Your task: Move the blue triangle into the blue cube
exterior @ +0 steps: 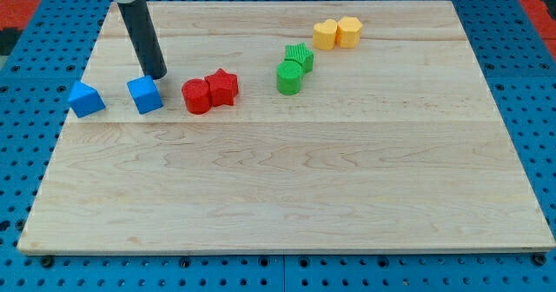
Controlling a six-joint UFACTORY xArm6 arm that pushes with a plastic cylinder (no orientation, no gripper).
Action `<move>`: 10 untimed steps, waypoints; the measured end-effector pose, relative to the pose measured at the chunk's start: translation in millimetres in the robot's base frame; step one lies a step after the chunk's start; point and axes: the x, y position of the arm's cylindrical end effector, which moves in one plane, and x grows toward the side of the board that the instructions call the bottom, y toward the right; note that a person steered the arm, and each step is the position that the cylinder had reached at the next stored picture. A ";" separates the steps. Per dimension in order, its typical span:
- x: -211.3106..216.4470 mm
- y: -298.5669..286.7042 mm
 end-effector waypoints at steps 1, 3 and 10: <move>61.7 -7.1; 13.9 -36.8; 52.8 -74.7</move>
